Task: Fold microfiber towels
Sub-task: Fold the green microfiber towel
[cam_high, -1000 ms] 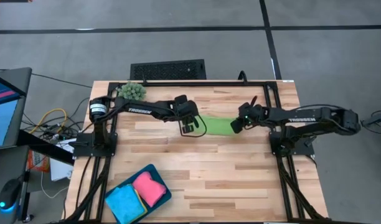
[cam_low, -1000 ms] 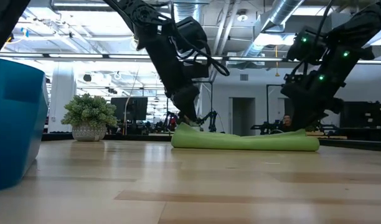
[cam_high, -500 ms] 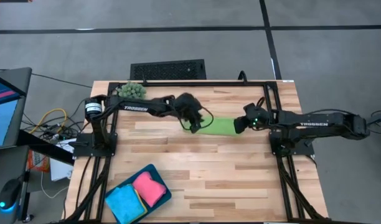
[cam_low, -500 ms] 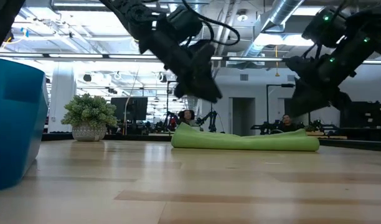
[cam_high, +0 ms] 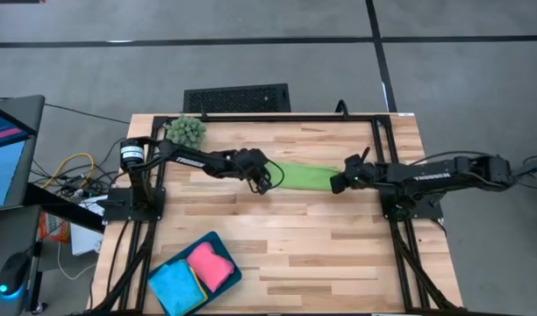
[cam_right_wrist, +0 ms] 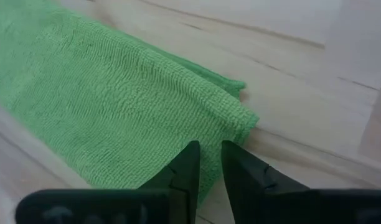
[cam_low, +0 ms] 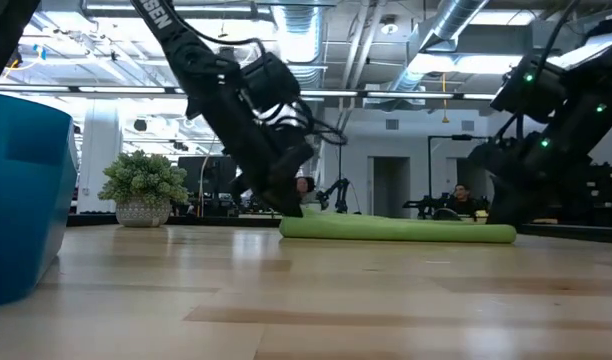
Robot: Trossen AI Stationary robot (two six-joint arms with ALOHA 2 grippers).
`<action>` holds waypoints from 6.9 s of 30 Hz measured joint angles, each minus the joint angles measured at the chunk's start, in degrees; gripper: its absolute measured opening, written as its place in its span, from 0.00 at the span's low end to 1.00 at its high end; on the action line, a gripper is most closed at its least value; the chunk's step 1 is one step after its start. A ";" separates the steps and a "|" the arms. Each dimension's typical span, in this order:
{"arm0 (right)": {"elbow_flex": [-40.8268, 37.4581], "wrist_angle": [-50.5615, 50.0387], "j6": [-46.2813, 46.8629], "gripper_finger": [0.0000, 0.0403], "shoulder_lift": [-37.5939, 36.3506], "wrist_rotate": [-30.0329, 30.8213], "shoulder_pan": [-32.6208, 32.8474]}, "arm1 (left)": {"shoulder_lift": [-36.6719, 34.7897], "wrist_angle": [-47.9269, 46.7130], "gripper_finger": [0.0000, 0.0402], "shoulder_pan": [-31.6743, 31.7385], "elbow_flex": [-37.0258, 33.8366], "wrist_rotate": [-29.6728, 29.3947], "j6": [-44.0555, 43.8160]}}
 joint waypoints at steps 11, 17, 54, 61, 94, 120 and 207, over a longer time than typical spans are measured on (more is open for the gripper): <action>2.09 2.53 -0.81 0.23 0.40 -2.30 -0.70 | -0.14 -0.33 0.05 0.14 -1.09 0.22 -1.10; 5.30 2.91 -3.07 0.23 -3.45 1.47 -0.71 | -3.97 -0.02 0.05 0.05 1.41 0.76 -3.75; 5.14 4.93 -1.52 0.23 -0.24 2.35 7.23 | 5.67 -0.13 0.05 -7.02 2.06 1.83 -15.76; 5.20 6.17 7.69 0.23 2.04 3.91 22.30 | 5.75 -0.70 0.05 -17.35 2.06 1.12 -24.86; 9.59 25.58 17.86 0.22 27.87 17.41 34.72 | -6.28 9.98 0.03 -19.83 2.00 -1.67 -22.66; 10.27 0.94 35.85 0.23 11.20 15.25 38.38 | 16.08 -0.14 0.00 -10.64 22.69 12.80 3.43; 33.98 -18.26 2.82 0.03 20.27 -10.00 19.58 | 17.68 -6.08 0.00 -9.29 23.27 9.70 4.01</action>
